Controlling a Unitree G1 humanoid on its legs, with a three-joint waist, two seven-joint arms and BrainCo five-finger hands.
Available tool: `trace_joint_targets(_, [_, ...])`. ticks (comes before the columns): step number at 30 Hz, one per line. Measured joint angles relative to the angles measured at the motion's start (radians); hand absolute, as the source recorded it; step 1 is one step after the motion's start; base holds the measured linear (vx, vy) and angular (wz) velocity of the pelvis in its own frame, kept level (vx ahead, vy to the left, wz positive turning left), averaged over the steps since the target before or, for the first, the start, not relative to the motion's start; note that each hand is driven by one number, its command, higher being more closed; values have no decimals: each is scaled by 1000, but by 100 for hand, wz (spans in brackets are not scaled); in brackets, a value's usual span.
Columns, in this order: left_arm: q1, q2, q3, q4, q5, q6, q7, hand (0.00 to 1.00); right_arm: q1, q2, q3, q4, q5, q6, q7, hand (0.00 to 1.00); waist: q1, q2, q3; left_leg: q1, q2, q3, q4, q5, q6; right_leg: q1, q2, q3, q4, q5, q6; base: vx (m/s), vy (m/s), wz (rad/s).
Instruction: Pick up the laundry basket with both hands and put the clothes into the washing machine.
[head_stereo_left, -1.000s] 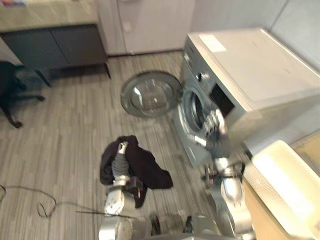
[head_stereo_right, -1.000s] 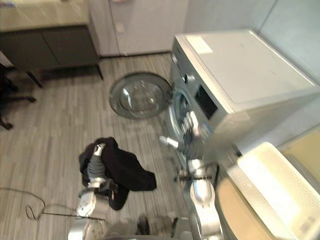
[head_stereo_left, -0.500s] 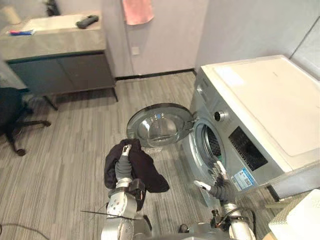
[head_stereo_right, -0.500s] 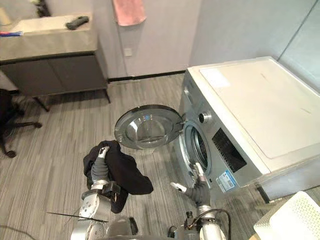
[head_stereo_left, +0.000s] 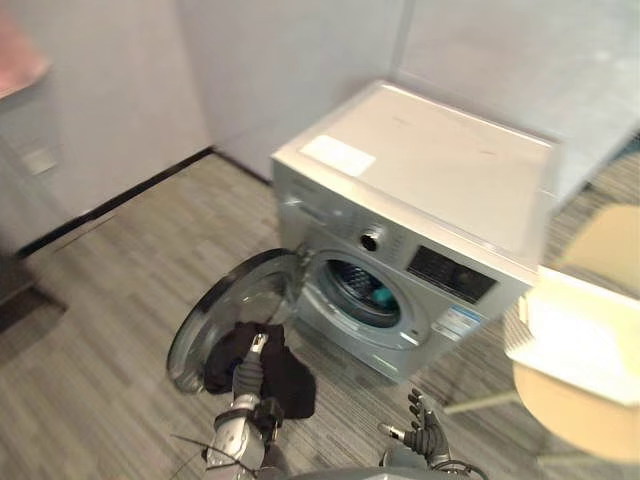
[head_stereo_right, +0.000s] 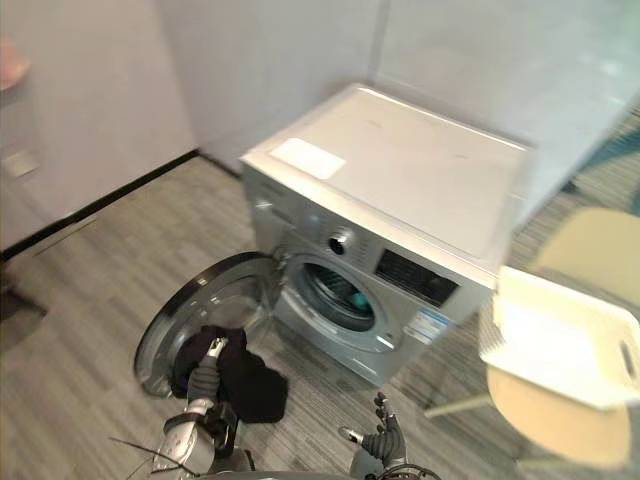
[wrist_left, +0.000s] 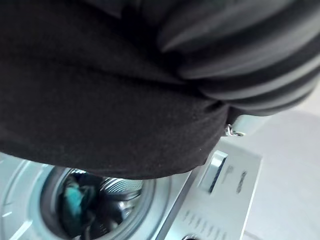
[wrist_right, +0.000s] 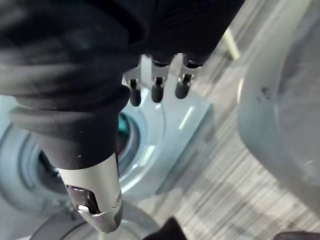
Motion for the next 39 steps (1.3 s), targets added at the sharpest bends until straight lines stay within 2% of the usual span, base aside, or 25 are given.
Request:
trace_joint_targets(1, [-10,0,-3,25,-4,1,-6,100,-23,-12,-9,49,-25,-11,4,0,0,3,-1,17,13,47,-10,-16,-15,2,-26,-95,5,-8,-26,-120,-10,-146])
trace_joint_targets(3, [-51,11,-15,88,-26,9,-23,100,-51,-29,-35,89,-37,-16,20,0,-20,7,2,20,24,64,-27,-18,-38,-23,-40,-135,10,-8,-26,-77,-110,-75])
trace_joint_targets(5, [-88,14,-30,148,-40,15,-25,100,-72,-32,-76,121,-14,-18,43,0,-38,3,2,17,27,53,-40,-6,-58,-51,-28,-133,30,-15,-7,51,-182,-27])
trace_joint_targets(8, [-118,20,-47,235,-62,26,-26,100,-74,-29,-83,119,-2,-25,65,0,-63,-1,-6,32,21,44,-126,67,-76,-72,4,-123,30,-21,-18,86,-185,-22])
trace_joint_targets(10, [-143,11,-39,275,-79,40,-24,100,-77,-33,-86,121,4,-21,75,0,-60,-5,-8,49,32,57,-178,102,-89,-66,38,-125,-8,-19,-20,105,-166,-15])
trace_joint_targets(11, [-141,9,-31,275,-94,40,-23,100,-82,-33,-92,129,5,-17,81,0,-58,8,-2,57,64,64,-187,109,-99,-61,75,-129,-30,-20,-21,129,-182,-24])
trace_joint_targets(12, [-136,14,-6,276,-110,40,-22,100,-90,-37,-94,138,7,-13,81,0,-58,8,-2,60,107,60,-168,110,-100,-38,122,-141,-60,-19,-28,140,-194,-30])
trace_joint_targets(13, [-133,14,10,279,-119,40,-20,100,-100,-43,-92,148,8,-12,82,0,-56,9,-2,58,129,51,-145,110,-99,-24,148,-146,-80,-14,-40,159,-218,-38])
trace_joint_targets(14, [-128,17,35,285,-150,40,-14,100,-119,-59,-77,160,11,-7,81,0,-55,10,-1,43,181,24,-78,112,-91,5,195,-147,-110,-13,-59,195,-217,-39])
trace_joint_targets(15, [-125,26,40,292,-179,40,-3,100,-133,-76,-56,169,11,1,81,0,-57,12,0,14,221,-23,0,124,-48,34,231,-147,-131,-12,-76,206,-208,-36])
trace_joint_targets(16, [-127,28,40,299,-180,40,1,100,-141,-85,-46,172,11,6,81,0,-58,13,2,-4,237,-46,40,137,-27,47,244,-144,-142,-7,-86,214,-183,-24])
trace_joint_targets(17, [-136,34,36,300,-196,41,4,100,-156,-93,-22,176,11,15,81,0,-57,7,20,-47,253,-81,123,156,11,70,253,-137,-159,-3,-98,158,-125,-18])
trace_joint_targets(18, [-173,35,31,300,-213,42,9,100,-181,-118,17,162,12,25,82,0,-53,3,66,-121,234,-136,234,97,3,83,251,-126,-166,2,-109,113,-96,-13])
trace_joint_targets(20, [-251,34,22,299,-221,41,27,100,-228,-121,26,125,23,35,76,0,-53,-19,138,-211,166,-170,279,43,1,52,226,-123,-128,0,-112,-25,-1,-10])
trace_joint_targets(21, [-351,34,15,300,-247,39,62,100,-345,-118,27,151,45,51,8,0,-53,-20,189,-329,87,-205,259,41,3,-45,198,-123,-47,-1,-112,-154,115,-36])
trace_joint_targets(22, [-453,20,5,300,-269,30,100,100,-459,-124,28,188,80,59,-60,0,-38,22,232,-404,42,-205,178,102,18,-145,198,-123,34,-9,-102,-165,172,-58])
trace_joint_targets(23, [-496,15,4,302,-278,26,117,100,-516,-121,35,209,99,61,-79,0,-26,37,264,-412,49,-192,186,59,50,-171,205,-118,67,-32,-99,-134,194,-54])
trace_joint_targets(24, [-607,21,9,319,-295,15,149,100,-615,-104,89,233,144,65,-108,0,-18,27,326,-452,41,-194,239,34,43,-232,178,-110,162,-80,-87,-133,135,-22])
trace_joint_targets(25, [-692,22,9,322,-311,-3,180,100,-671,-75,147,224,175,59,-125,0,-13,27,366,-501,41,-195,306,10,62,-292,149,-110,253,-109,-86,-132,94,3])
trace_joint_targets(26, [-724,19,8,329,-321,-17,193,100,-689,-61,166,220,190,51,-135,0,-9,27,375,-531,44,-200,344,-3,66,-323,133,-105,297,-127,-86,-183,68,4])
trace_joint_targets(27, [-798,7,10,351,-338,-40,227,100,-713,-2,206,197,223,44,-143,0,4,25,391,-607,59,-208,446,-33,75,-408,114,-95,418,-164,-81,-139,45,-5])
trace_joint_targets(29, [-834,-4,15,349,-344,-56,244,100,-717,-4,269,149,252,31,-141,0,6,26,393,-674,80,-210,529,-72,86,-480,104,-86,503,-193,-79,-146,33,-25])
trace_joint_targets(31, [-882,-27,45,347,-344,-73,263,100,-711,4,270,71,297,15,-148,0,5,27,402,-764,105,-216,623,-113,98,-580,100,-66,596,-215,-67,-173,45,-41])
trace_joint_targets(33, [-921,-40,55,338,-345,-80,271,100,-694,3,255,15,360,-16,-168,0,-2,27,404,-873,122,-219,707,-146,112,-697,90,-58,674,-242,-73,-174,35,-34])
trace_joint_targets(39, [-961,-80,113,288,-374,-99,311,100,-598,-9,261,-88,447,-35,-156,0,2,26,404,-1052,132,-234,789,-156,114,-878,66,-46,774,-245,-81,-101,-7,-5])
